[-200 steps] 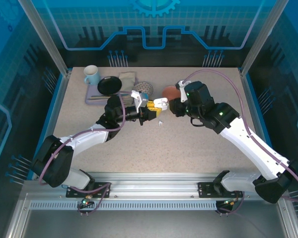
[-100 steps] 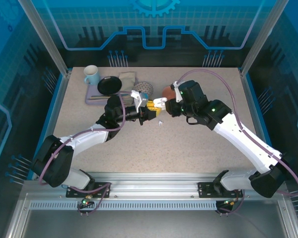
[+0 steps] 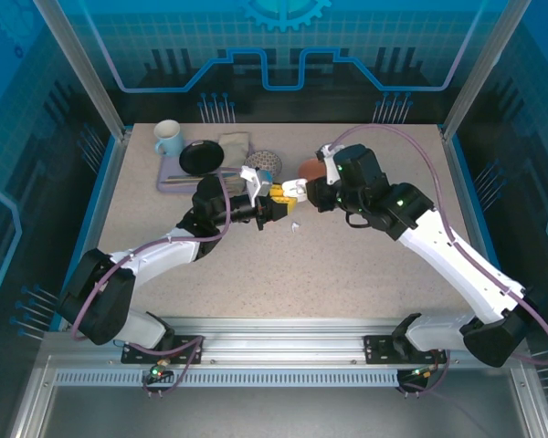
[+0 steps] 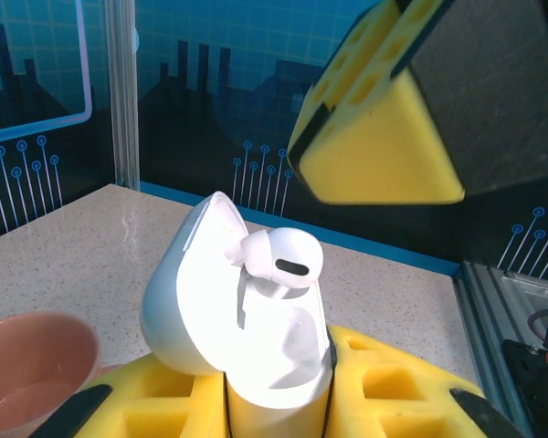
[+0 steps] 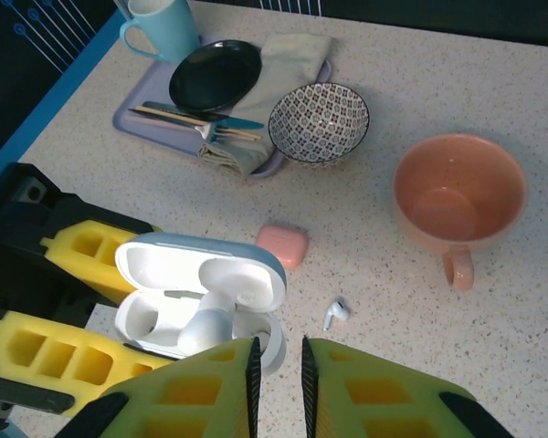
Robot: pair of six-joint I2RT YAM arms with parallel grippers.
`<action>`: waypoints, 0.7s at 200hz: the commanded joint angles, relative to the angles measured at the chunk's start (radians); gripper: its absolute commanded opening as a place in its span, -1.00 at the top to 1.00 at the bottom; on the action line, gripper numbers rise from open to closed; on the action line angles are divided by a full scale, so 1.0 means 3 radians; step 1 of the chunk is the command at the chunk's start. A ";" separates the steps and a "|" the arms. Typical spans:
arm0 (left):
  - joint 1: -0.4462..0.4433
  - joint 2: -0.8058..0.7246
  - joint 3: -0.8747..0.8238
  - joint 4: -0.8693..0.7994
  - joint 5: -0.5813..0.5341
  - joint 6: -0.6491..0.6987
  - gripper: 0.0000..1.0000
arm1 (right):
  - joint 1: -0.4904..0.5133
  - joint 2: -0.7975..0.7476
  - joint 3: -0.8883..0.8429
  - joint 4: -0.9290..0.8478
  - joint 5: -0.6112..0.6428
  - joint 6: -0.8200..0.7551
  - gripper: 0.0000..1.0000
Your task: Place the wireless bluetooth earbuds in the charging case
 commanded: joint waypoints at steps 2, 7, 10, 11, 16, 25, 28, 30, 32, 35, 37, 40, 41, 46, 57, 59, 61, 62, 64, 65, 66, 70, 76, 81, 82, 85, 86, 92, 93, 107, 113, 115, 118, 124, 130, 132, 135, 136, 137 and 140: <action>-0.0024 -0.0081 0.0030 0.0124 0.0062 0.0091 1.00 | -0.0025 0.0061 0.0159 0.0007 -0.0078 -0.0068 0.57; -0.0024 -0.0084 0.0039 0.0121 0.0062 0.0096 1.00 | -0.0025 0.0083 0.0170 0.0009 -0.0100 -0.0072 0.58; -0.0022 -0.0086 0.0038 0.0123 0.0061 0.0096 1.00 | -0.0023 0.0095 0.0179 0.0015 -0.0112 -0.0073 0.58; -0.0024 -0.0086 0.0036 0.0121 0.0061 0.0096 1.00 | -0.0021 0.0095 0.0177 0.0016 -0.0114 -0.0073 0.58; -0.0022 -0.0081 0.0037 0.0121 0.0062 0.0098 1.00 | -0.0018 0.0113 0.0185 0.0021 -0.0135 -0.0073 0.58; -0.0024 -0.0081 0.0042 0.0123 0.0059 0.0095 1.00 | -0.0021 0.0142 0.0197 0.0019 -0.0169 -0.0073 0.59; -0.0024 -0.0077 0.0040 0.0120 0.0057 0.0093 1.00 | -0.0017 0.0154 0.0204 0.0021 -0.0179 -0.0076 0.60; -0.0022 -0.0079 0.0040 0.0120 0.0057 0.0093 1.00 | -0.0014 0.0161 0.0205 0.0019 -0.0183 -0.0078 0.60; -0.0023 -0.0078 0.0043 0.0121 0.0057 0.0091 1.00 | -0.0017 0.0165 0.0210 0.0018 -0.0187 -0.0078 0.60; -0.0025 -0.0076 0.0046 0.0122 0.0057 0.0092 1.00 | -0.0013 0.0166 0.0205 0.0018 -0.0194 -0.0078 0.60; -0.0023 -0.0074 0.0049 0.0120 0.0057 0.0091 1.00 | -0.0010 0.0169 0.0203 0.0017 -0.0196 -0.0082 0.60; -0.0025 -0.0071 0.0048 0.0124 0.0057 0.0091 1.00 | -0.0009 0.0171 0.0199 0.0018 -0.0197 -0.0083 0.60; -0.0025 -0.0074 0.0049 0.0122 0.0057 0.0091 1.00 | -0.0009 0.0171 0.0198 0.0015 -0.0200 -0.0083 0.60; -0.0023 -0.0071 0.0049 0.0123 0.0057 0.0091 1.00 | -0.0005 0.0176 0.0196 0.0009 -0.0210 -0.0084 0.61; -0.0022 -0.0074 0.0055 0.0124 0.0054 0.0091 1.00 | -0.0005 0.0172 0.0164 0.0003 -0.0221 -0.0090 0.61; -0.0024 -0.0072 0.0055 0.0122 0.0052 0.0093 1.00 | -0.0002 0.0168 0.0162 0.0003 -0.0227 -0.0089 0.61; -0.0023 -0.0071 0.0053 0.0125 0.0052 0.0094 1.00 | -0.0003 0.0167 0.0151 0.0003 -0.0232 -0.0089 0.62; -0.0025 -0.0071 0.0054 0.0122 0.0052 0.0092 1.00 | -0.0004 0.0164 0.0148 0.0003 -0.0233 -0.0089 0.62; -0.0022 -0.0070 0.0051 0.0123 0.0051 0.0095 1.00 | -0.0004 0.0162 0.0144 0.0000 -0.0234 -0.0091 0.62; -0.0022 -0.0070 0.0051 0.0122 0.0051 0.0095 1.00 | -0.0004 0.0162 0.0142 -0.0001 -0.0234 -0.0092 0.62; -0.0024 -0.0071 0.0050 0.0121 0.0051 0.0096 1.00 | -0.0004 0.0161 0.0139 -0.0002 -0.0237 -0.0090 0.62; -0.0023 -0.0066 0.0054 0.0127 0.0054 0.0096 1.00 | -0.0004 0.0158 0.0133 -0.0007 -0.0246 -0.0088 0.62; -0.0026 -0.0067 0.0050 0.0129 0.0048 0.0101 1.00 | 0.0000 0.0151 0.0113 -0.0011 -0.0257 -0.0090 0.63; -0.0026 -0.0061 0.0051 0.0131 0.0049 0.0101 1.00 | -0.0001 0.0142 0.0102 -0.0027 -0.0259 -0.0089 0.63; -0.0026 -0.0061 0.0050 0.0133 0.0048 0.0098 1.00 | 0.0000 0.0142 0.0101 -0.0027 -0.0260 -0.0089 0.63; -0.0023 -0.0061 0.0057 0.0135 0.0048 0.0101 1.00 | 0.0001 0.0138 0.0090 -0.0035 -0.0260 -0.0089 0.63; -0.0022 -0.0063 0.0053 0.0135 0.0050 0.0101 1.00 | 0.0001 0.0137 0.0087 -0.0037 -0.0260 -0.0086 0.63; -0.0024 -0.0060 0.0051 0.0132 0.0051 0.0101 1.00 | 0.0000 0.0118 0.0067 -0.0042 -0.0260 -0.0083 0.63; -0.0025 -0.0058 0.0053 0.0134 0.0049 0.0101 1.00 | 0.0000 0.0114 0.0063 -0.0043 -0.0260 -0.0083 0.63; -0.0023 -0.0053 0.0050 0.0140 0.0042 0.0101 1.00 | 0.0001 0.0093 0.0036 -0.0054 -0.0293 -0.0077 0.63; -0.0022 -0.0054 0.0054 0.0150 0.0044 0.0101 1.00 | 0.0001 0.0093 0.0020 -0.0057 -0.0326 -0.0074 0.63; -0.0024 -0.0054 0.0052 0.0147 0.0042 0.0101 1.00 | 0.0001 0.0090 0.0022 -0.0065 -0.0339 -0.0073 0.63; -0.0024 -0.0051 0.0053 0.0148 0.0041 0.0101 1.00 | 0.0001 0.0096 0.0016 -0.0072 -0.0348 -0.0069 0.63; -0.0024 -0.0047 0.0056 0.0148 0.0041 0.0100 1.00 | 0.0004 0.0100 0.0010 -0.0088 -0.0365 -0.0073 0.64; -0.0022 -0.0051 0.0054 0.0148 0.0041 0.0101 1.00 | 0.0014 0.0100 0.0005 -0.0107 -0.0367 -0.0074 0.64; -0.0021 -0.0051 0.0051 0.0146 0.0036 0.0101 1.00 | 0.0012 0.0096 -0.0001 -0.0112 -0.0368 -0.0071 0.64; -0.0025 -0.0051 0.0058 0.0147 0.0036 0.0101 1.00 | 0.0011 0.0092 -0.0008 -0.0115 -0.0373 -0.0073 0.64; -0.0023 -0.0051 0.0054 0.0146 0.0036 0.0101 1.00 | 0.0011 0.0088 -0.0010 -0.0117 -0.0375 -0.0073 0.64; -0.0022 -0.0053 0.0052 0.0146 0.0039 0.0101 1.00 | 0.0014 0.0089 -0.0012 -0.0116 -0.0376 -0.0073 0.64; -0.0022 -0.0055 0.0054 0.0147 0.0036 0.0101 1.00 | 0.0016 0.0084 -0.0020 -0.0115 -0.0373 -0.0073 0.64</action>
